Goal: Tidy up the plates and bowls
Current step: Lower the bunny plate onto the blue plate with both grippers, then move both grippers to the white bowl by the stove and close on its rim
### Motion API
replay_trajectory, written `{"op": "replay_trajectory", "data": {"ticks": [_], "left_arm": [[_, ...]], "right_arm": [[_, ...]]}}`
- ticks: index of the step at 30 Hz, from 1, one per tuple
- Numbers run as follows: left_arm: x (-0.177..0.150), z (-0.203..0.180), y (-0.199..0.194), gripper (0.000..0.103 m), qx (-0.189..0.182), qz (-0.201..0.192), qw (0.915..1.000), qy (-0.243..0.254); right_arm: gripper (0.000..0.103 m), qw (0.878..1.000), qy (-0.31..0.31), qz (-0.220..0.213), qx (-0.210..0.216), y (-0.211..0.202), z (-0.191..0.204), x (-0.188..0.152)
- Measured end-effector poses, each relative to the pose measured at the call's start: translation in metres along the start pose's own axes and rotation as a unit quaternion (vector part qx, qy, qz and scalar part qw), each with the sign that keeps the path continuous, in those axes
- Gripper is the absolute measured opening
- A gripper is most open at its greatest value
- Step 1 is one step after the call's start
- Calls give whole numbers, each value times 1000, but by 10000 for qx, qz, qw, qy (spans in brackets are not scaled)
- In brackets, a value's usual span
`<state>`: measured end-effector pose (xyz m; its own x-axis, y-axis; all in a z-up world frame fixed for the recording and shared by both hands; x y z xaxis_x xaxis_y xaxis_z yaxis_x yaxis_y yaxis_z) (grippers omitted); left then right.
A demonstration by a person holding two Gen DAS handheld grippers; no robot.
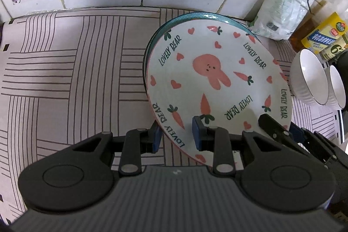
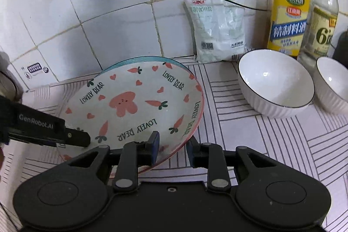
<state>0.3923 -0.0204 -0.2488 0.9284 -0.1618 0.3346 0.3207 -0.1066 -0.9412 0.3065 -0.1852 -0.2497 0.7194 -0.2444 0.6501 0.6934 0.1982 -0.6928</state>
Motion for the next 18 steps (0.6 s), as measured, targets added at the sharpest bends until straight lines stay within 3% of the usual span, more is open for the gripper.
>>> {"op": "replay_trajectory", "data": {"ticks": [8,12,18], "left_arm": [[-2,-8,-7,26,407,-87,9990,135],[-7,-12,-16,26,467,-190,9985,197],[-21,-21,-42,26,536,-309,9974,360]], "right_arm": [[33,9991,-388,-68,-153,2,2,0],[33,9991,-310,-218,190,-8,3,-4],[33,9972,-444,-511,314,-41,-2,-7]]}}
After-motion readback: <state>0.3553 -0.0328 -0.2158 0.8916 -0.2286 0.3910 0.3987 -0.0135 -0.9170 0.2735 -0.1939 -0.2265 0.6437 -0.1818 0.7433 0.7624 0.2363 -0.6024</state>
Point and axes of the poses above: each gripper's, at about its wrist camera, not at the fingertips, and y roughly the way its jaws point, z to its left, x to its top, the point moved 7 cm from there along y, roughly the way its jaws point, and after that the axes turned 12 degrees about x, right-handed, at the moved point
